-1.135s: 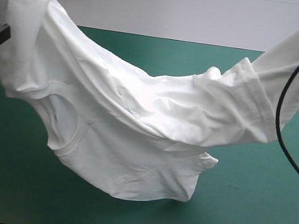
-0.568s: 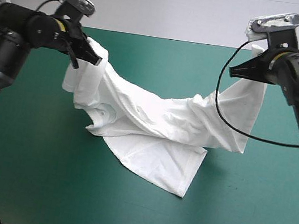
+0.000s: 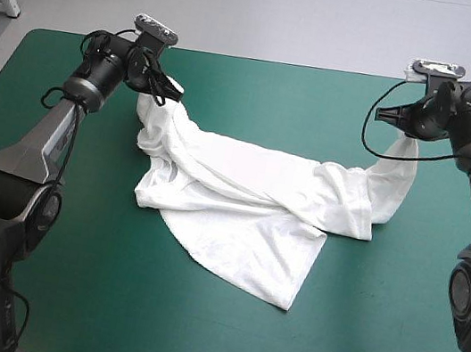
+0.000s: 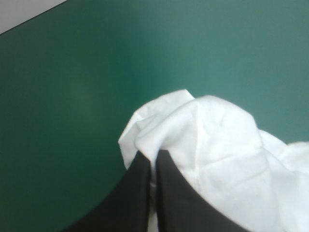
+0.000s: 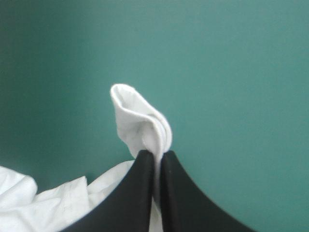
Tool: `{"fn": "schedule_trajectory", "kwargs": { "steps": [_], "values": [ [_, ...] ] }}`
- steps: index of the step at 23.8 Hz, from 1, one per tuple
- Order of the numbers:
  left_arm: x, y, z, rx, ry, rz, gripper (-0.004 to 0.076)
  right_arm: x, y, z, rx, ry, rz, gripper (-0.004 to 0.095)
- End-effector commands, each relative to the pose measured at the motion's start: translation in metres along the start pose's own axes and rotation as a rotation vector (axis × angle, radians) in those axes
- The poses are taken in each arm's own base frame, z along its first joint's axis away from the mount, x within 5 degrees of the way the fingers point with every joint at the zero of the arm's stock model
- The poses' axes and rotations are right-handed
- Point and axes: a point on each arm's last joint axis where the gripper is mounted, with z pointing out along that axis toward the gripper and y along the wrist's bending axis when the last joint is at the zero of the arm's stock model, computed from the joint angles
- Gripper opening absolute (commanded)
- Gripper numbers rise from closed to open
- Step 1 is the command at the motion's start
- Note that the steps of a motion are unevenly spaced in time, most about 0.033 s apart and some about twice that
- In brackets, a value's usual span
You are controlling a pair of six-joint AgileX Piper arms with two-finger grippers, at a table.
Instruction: Fold the cloth
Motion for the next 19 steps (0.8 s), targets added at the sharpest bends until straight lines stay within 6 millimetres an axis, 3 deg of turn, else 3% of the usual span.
{"fn": "schedule_trajectory", "kwargs": {
  "steps": [1, 5, 8, 10, 11, 12, 16, 19],
  "values": [
    [-0.015, 0.019, -0.009, -0.038, -0.125, -0.055, -0.0022, -0.014, -0.010, -0.003, -0.002, -0.095, 0.012, -0.0017],
    [-0.006, 0.021, 0.019, -0.041, -0.076, -0.044, -0.0022, -0.006, -0.008, 0.026, 0.000, -0.023, 0.005, -0.0017],
    [-0.008, 0.026, 0.028, -0.061, -0.135, -0.042, 0.0000, -0.005, -0.007, 0.030, -0.008, -0.007, 0.012, -0.0011],
    [-0.013, 0.027, 0.023, -0.066, -0.183, -0.048, 0.0099, -0.007, -0.005, 0.026, -0.031, -0.004, 0.023, 0.0060],
    [-0.016, 0.025, 0.016, -0.041, -0.196, -0.076, 0.0215, -0.009, -0.004, 0.021, -0.052, 0.004, 0.023, 0.0150],
    [-0.017, 0.025, 0.012, -0.036, -0.198, -0.085, 0.0268, -0.011, -0.003, 0.018, -0.063, 0.001, 0.026, 0.0199],
    [-0.018, 0.028, -0.013, -0.014, -0.114, -0.098, 0.0514, -0.022, -0.003, -0.003, -0.075, -0.002, 0.033, 0.0431],
    [-0.020, 0.030, -0.032, -0.014, -0.083, -0.099, 0.0526, -0.028, -0.004, -0.023, -0.076, 0.002, 0.037, 0.0469]
  ]
}}
